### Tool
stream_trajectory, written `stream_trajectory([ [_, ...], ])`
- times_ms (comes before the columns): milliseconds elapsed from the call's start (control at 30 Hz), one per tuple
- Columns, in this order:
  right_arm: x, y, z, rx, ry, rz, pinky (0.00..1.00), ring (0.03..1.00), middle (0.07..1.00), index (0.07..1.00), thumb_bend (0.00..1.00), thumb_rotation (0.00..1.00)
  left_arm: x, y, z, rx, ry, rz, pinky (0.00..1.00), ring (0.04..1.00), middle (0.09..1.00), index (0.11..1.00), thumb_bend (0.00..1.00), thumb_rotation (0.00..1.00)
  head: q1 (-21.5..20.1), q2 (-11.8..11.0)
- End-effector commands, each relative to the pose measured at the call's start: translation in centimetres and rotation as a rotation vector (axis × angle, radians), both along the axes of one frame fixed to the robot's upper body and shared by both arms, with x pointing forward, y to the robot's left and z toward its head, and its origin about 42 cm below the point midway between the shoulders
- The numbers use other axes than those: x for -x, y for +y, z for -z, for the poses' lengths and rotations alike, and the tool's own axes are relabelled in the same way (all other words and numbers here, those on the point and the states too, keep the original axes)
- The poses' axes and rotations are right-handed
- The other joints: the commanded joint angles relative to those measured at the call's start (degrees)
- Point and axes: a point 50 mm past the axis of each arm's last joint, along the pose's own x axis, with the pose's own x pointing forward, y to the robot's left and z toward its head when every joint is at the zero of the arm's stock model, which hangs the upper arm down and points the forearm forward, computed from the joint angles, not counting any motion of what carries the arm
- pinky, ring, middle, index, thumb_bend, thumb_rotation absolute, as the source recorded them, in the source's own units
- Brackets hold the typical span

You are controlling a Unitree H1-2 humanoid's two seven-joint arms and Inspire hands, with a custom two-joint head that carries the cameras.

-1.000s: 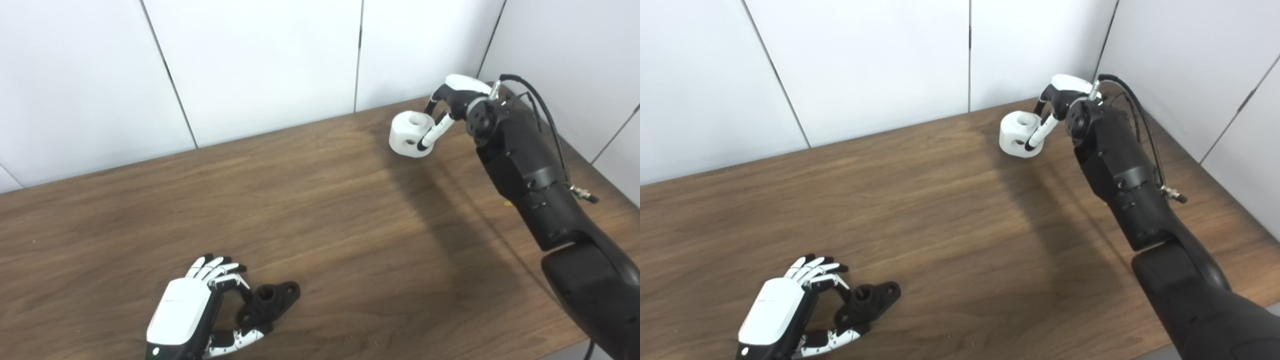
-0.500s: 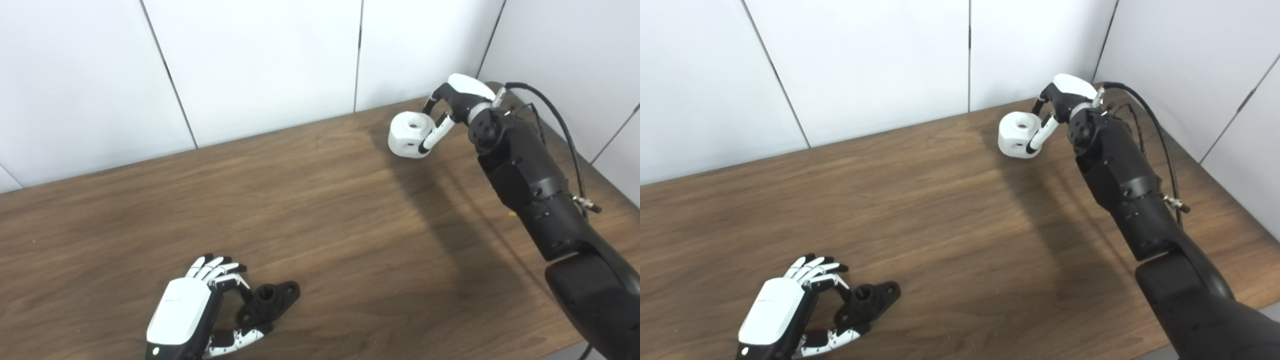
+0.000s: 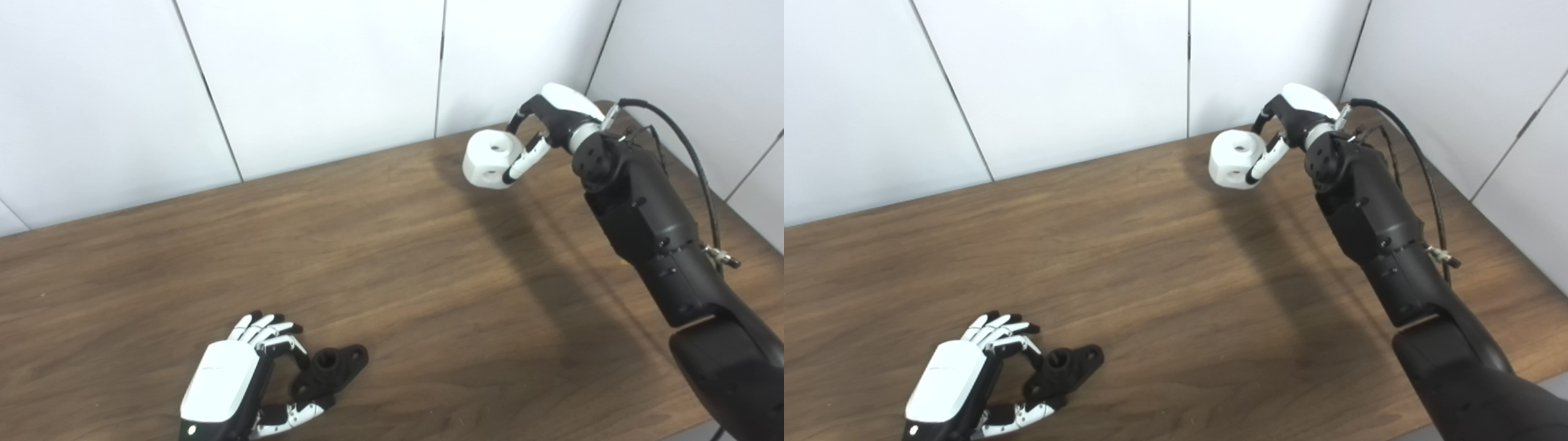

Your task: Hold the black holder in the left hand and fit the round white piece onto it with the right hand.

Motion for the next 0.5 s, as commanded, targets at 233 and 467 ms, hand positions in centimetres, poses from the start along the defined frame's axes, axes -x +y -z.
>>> stream_trajectory([
  [233,1.6,3.7,-5.1,0.058,-0.085,-0.146,1.0,0.974,0.85,0.485,0.52,0.14,-0.1,0.1,1.5,-0.054,0.023,-0.016,0.95,0.871,0.779,0.486,0.52,0.05,2.84,1.13],
  [467,3.4,6.8,-6.5,0.123,-0.054,-0.269,1.0,0.951,0.834,0.484,0.52,0.14,0.5,-0.8,0.8,-0.053,0.013,-0.014,0.99,0.905,0.794,0.486,0.52,0.05,6.89,2.3],
])
